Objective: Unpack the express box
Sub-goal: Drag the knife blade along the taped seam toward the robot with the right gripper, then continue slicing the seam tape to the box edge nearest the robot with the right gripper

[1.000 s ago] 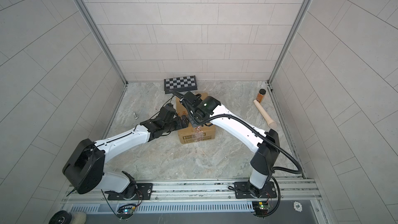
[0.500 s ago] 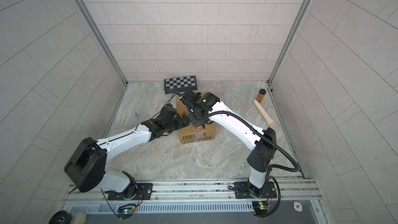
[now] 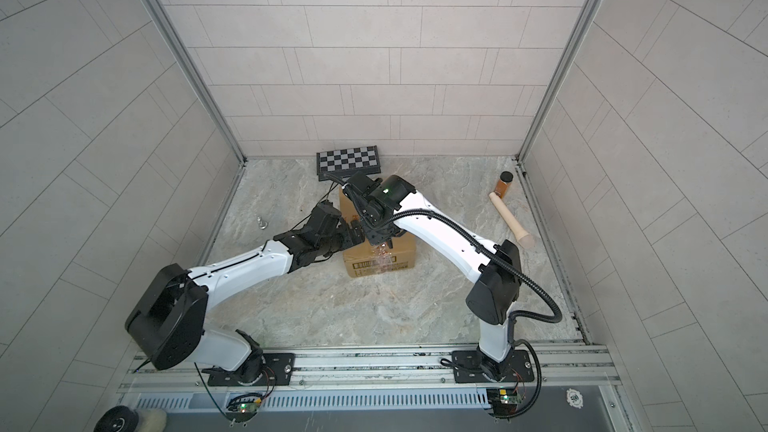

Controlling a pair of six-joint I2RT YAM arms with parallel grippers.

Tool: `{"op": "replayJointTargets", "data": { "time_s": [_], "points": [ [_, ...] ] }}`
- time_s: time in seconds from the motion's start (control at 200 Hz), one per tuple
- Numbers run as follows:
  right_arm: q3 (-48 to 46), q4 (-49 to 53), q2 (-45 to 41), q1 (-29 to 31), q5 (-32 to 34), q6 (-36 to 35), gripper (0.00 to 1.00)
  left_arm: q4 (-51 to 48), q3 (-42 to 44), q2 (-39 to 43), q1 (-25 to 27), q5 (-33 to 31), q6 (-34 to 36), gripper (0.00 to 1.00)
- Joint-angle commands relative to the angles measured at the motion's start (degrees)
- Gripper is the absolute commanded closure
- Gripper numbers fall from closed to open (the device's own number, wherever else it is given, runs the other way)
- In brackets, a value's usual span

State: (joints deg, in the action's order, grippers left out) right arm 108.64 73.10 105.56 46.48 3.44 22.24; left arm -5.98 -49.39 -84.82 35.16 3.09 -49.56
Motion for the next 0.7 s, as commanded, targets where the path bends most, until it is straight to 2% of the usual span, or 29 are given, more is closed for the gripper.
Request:
{"op": "replayJointTargets", "data": {
  "time_s": [0.0, 0.436, 0.696],
  "points": [
    [-0.88, -0.10, 1.52, 1.42, -10.78, -1.76, 1.00, -10.54, 3.78, -3.62, -0.09, -3.75, 0.65, 0.02],
    [-3.86, 11.61, -7.95, 1.95, -17.07, -1.13, 1.00, -12.34, 4.15, -6.06, -0.09, -4.84, -1.48, 0.02],
    [-5.66, 9.40, -7.22, 2.22, -20.23, -1.02, 1.00, -12.22, 4.03, -6.01, -0.09, -4.70, -1.54, 0.02]
  ]
}}
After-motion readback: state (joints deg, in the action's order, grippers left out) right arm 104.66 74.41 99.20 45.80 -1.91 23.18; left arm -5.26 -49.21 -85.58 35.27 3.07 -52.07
